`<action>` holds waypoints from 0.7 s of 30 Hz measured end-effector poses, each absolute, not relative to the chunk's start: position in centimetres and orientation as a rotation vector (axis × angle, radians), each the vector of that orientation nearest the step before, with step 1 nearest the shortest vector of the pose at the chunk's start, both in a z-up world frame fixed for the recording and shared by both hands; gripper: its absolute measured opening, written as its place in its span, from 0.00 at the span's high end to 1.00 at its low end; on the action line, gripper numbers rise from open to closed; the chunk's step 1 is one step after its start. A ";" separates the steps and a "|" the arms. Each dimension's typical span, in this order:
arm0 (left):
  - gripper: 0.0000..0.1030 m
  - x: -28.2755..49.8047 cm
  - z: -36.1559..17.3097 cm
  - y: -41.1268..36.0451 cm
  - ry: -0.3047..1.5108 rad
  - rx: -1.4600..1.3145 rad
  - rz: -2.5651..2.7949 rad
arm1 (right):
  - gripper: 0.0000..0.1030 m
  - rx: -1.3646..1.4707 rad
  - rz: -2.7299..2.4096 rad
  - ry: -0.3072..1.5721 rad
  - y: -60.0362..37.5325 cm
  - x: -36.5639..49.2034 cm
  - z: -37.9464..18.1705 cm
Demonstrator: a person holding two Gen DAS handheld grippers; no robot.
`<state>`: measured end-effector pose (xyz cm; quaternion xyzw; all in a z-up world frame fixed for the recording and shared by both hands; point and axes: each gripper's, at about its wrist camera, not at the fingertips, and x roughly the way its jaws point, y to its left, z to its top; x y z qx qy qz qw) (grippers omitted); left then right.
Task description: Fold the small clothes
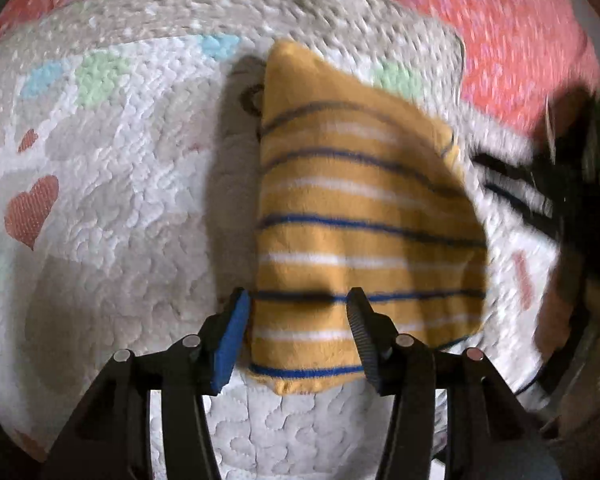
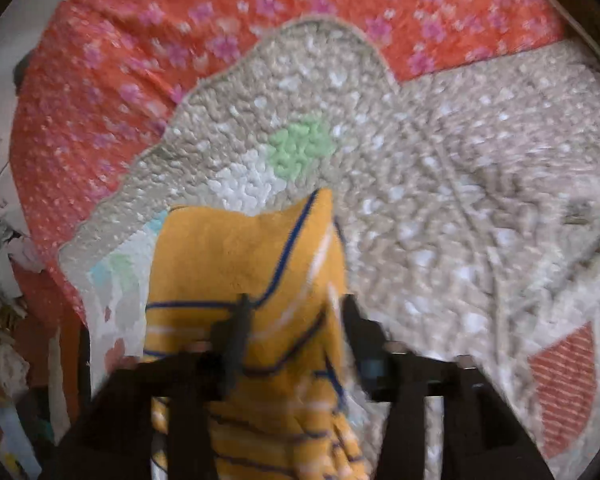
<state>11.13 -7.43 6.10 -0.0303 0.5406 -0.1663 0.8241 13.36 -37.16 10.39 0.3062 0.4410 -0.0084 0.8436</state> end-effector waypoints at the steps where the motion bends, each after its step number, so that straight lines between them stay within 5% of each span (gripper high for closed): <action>1: 0.49 12.0 6.1 -6.6 1.161 -0.110 -0.351 | 0.35 0.656 -0.020 0.913 -37.4 12.4 10.3; 5: 0.47 15.3 5.9 -4.1 1.198 -0.247 -0.346 | 0.33 0.752 0.023 0.923 -38.0 10.8 8.6; 21: 0.44 16.3 7.6 -8.7 1.058 0.175 -0.185 | 0.30 0.860 0.079 0.907 -37.7 12.9 4.7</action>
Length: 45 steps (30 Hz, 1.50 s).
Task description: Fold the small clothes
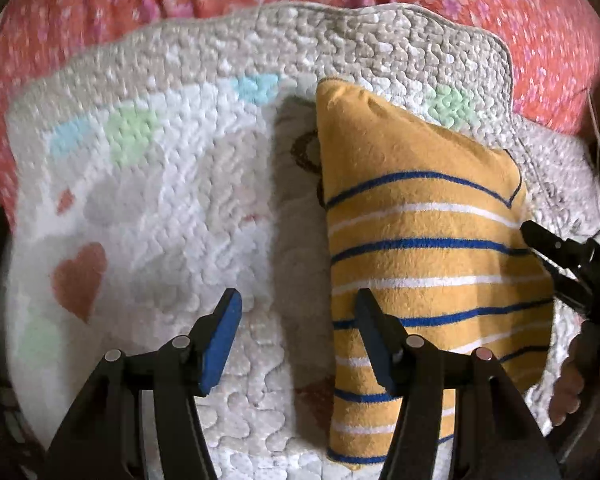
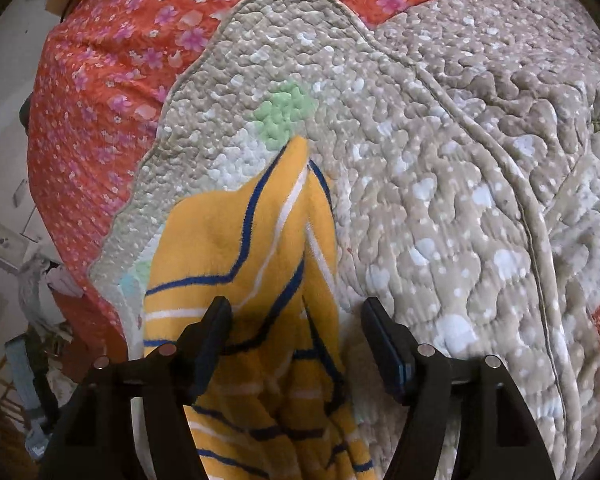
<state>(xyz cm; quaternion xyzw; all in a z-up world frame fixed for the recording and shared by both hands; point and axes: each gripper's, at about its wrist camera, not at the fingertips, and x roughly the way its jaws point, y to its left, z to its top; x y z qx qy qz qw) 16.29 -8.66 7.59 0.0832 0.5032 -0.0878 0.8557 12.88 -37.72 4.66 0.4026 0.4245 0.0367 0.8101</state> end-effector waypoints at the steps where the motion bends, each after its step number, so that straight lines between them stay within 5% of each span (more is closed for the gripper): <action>1: 0.44 16.2 7.7 -8.9 1.049 0.191 -0.177 | 0.29 0.857 0.079 0.909 -37.8 13.0 4.6; 33: 0.44 15.4 7.8 -10.1 1.036 0.291 -0.136 | 0.21 0.793 0.083 0.932 -37.7 14.5 4.4; 45: 0.39 20.1 6.2 -6.1 1.222 -0.183 -0.324 | 0.16 0.780 0.115 0.919 -37.6 14.8 4.0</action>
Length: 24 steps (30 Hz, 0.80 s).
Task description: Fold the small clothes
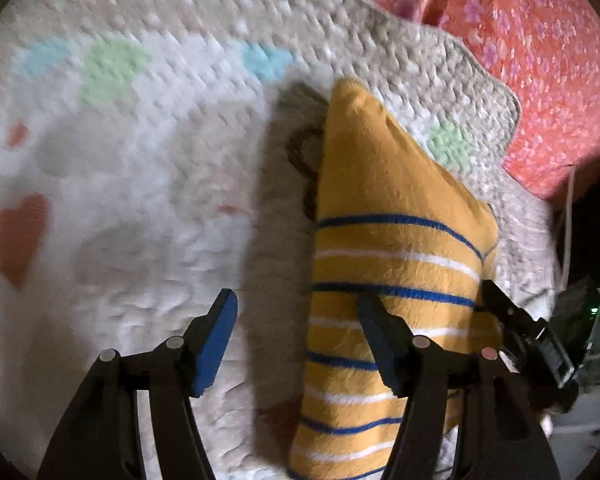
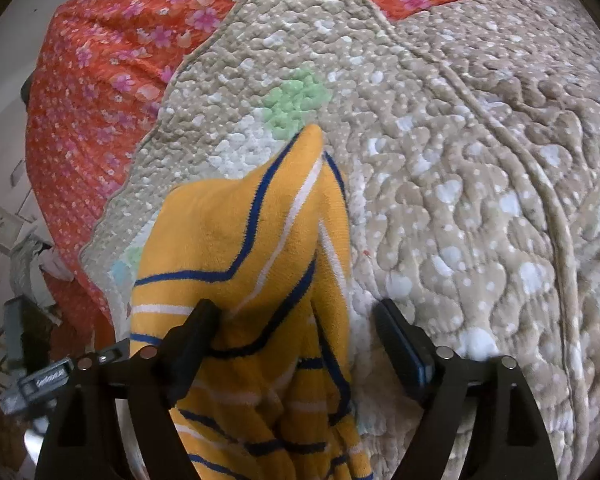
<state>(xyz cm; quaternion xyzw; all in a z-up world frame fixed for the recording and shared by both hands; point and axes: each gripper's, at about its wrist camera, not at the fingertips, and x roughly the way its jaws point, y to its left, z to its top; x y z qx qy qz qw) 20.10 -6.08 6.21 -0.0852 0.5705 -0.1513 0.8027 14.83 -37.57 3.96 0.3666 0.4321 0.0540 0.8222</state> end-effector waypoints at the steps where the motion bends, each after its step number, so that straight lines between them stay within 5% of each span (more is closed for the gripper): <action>1: 0.39 20.3 5.7 -6.4 1.232 -0.185 -0.344 | 0.15 0.772 0.124 0.912 -37.5 14.9 3.9; 3: 0.39 20.8 5.1 -7.2 1.245 -0.195 -0.393 | 0.17 0.750 0.122 0.900 -37.2 15.0 4.1; 9: 0.39 21.3 4.6 -8.3 1.284 -0.269 -0.455 | 0.47 0.705 0.134 0.912 -35.7 15.7 4.4; 10: 0.43 21.3 4.6 -8.7 1.288 -0.254 -0.459 | 0.57 0.711 0.142 0.917 -35.6 15.8 4.3; 11: 0.59 21.2 4.5 -9.2 1.297 -0.240 -0.468 | 0.64 0.729 0.152 0.921 -35.6 15.8 4.3; 21: 0.90 20.2 8.1 -7.8 1.233 -0.263 -0.499 | 0.73 0.756 0.242 0.829 -33.1 15.1 9.1; 22: 0.99 19.9 8.7 -7.2 1.221 -0.272 -0.511 | 0.73 0.755 0.255 0.819 -32.6 15.0 9.7; 24: 1.00 19.4 10.5 -5.9 1.182 -0.299 -0.540 | 0.75 0.786 0.314 0.800 -31.3 14.9 11.1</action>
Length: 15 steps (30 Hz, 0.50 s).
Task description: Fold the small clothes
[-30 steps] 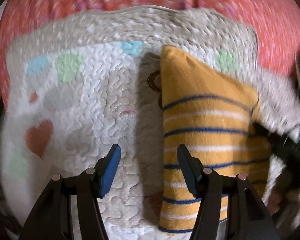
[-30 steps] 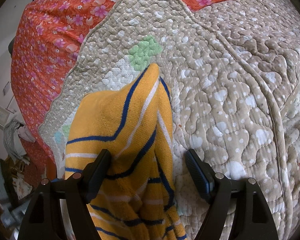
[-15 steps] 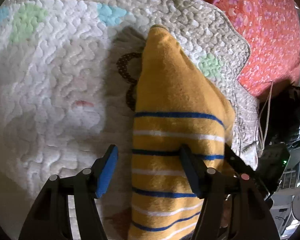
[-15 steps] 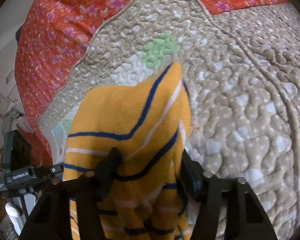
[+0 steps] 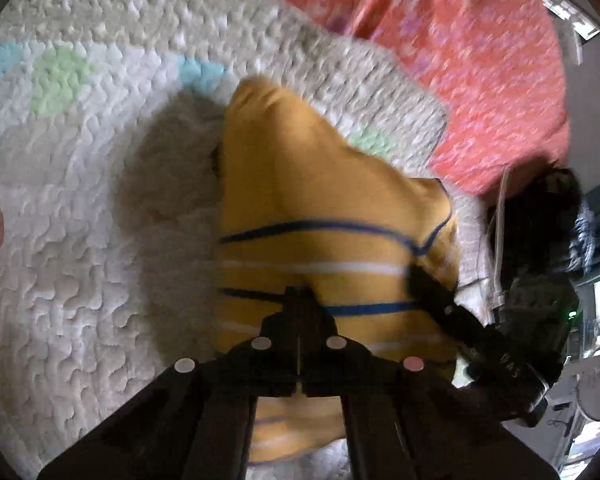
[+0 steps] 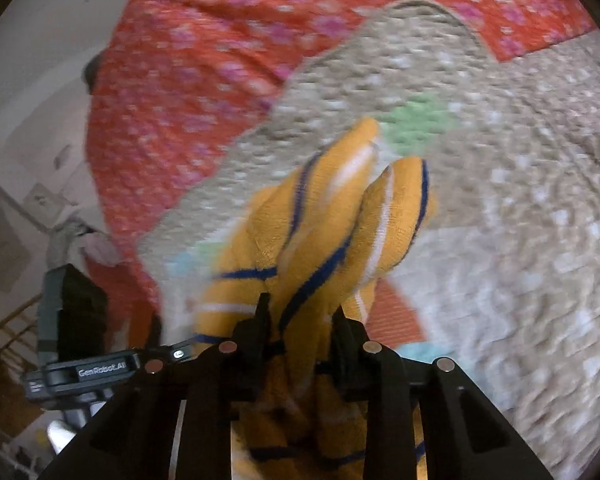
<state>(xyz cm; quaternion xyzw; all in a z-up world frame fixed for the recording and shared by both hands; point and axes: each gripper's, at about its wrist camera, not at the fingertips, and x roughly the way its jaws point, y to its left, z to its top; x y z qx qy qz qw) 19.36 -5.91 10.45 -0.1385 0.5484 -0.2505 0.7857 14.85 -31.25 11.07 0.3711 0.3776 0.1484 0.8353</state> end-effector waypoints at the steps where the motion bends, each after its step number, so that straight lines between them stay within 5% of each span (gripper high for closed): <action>1: 1.00 19.2 11.3 -5.6 1.163 -0.296 -0.545 | 0.76 0.794 0.335 0.795 -30.6 14.9 11.7; 6: 1.00 18.7 13.9 -3.6 1.106 -0.273 -0.513 | 0.77 0.796 0.331 0.793 -28.1 16.2 13.9; 7: 0.93 18.8 13.8 -3.3 1.106 -0.271 -0.495 | 0.77 0.769 0.294 0.804 -28.2 16.1 13.8; 10: 0.51 19.1 12.4 -1.3 1.129 -0.309 -0.462 | 0.77 0.715 0.179 0.841 -29.9 15.3 12.4; 15: 0.40 20.0 8.6 -2.4 1.183 -0.341 -0.502 | 0.76 0.737 0.076 0.921 -34.1 14.5 8.3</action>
